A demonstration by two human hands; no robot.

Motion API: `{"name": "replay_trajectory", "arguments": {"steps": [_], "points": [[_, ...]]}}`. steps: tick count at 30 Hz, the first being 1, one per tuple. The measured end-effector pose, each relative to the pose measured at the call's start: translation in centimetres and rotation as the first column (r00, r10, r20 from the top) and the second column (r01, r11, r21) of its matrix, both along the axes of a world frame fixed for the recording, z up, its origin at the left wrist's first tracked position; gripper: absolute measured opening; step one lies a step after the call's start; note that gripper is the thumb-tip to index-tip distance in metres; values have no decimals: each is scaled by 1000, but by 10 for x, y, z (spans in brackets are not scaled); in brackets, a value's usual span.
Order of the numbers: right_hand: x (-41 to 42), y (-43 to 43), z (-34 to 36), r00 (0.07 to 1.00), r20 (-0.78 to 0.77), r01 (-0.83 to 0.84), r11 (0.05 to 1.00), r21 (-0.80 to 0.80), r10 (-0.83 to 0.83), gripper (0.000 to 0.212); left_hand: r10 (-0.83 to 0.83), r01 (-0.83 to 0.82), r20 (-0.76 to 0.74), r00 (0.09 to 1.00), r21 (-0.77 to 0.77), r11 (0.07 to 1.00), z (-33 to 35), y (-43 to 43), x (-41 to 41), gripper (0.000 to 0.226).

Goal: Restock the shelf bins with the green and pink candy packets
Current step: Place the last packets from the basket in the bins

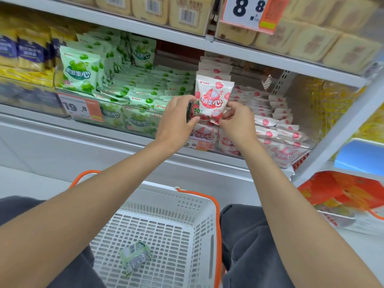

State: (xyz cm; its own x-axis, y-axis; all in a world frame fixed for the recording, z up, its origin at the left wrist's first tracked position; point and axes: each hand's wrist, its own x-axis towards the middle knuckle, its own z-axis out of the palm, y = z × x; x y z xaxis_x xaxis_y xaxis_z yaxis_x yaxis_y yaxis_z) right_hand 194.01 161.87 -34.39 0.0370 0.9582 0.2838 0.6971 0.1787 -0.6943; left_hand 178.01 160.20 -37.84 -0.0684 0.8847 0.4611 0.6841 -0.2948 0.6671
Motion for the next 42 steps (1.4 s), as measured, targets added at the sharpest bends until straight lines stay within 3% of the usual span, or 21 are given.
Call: {"name": "replay_trajectory", "arguments": {"steps": [5,10,16,21,26,33,38,42], "points": [[-9,-6,-11,992,-107,79,994,70,-71,33,6,-5,-35,999,29,1000,-2,0,1,44],[-9,1,-25,978,162,109,983,151,-133,12,18,-12,-72,997,80,997,-4,-1,2,41],[-5,-1,-15,996,-5,91,995,35,-91,8,64,-50,-87,994,156,987,1,2,4,39],[-4,-1,-16,995,41,95,995,23,-96,5,42,-20,-124,991,173,985,-1,3,4,37],[-3,-8,-9,995,-3,103,994,43,-103,18,55,-34,-100,993,202,979,-4,3,7,30],[-12,-23,-9,996,50,65,988,139,-72,9,82,-76,-29,996,180,981,-7,-4,7,17],[-34,-40,-33,973,183,-156,985,74,141,12,112,-110,101,989,-19,994,-30,-27,-1,22],[-52,-51,-86,829,361,-335,895,-293,428,16,249,-190,128,960,-353,916,-84,-54,-21,23]]}}
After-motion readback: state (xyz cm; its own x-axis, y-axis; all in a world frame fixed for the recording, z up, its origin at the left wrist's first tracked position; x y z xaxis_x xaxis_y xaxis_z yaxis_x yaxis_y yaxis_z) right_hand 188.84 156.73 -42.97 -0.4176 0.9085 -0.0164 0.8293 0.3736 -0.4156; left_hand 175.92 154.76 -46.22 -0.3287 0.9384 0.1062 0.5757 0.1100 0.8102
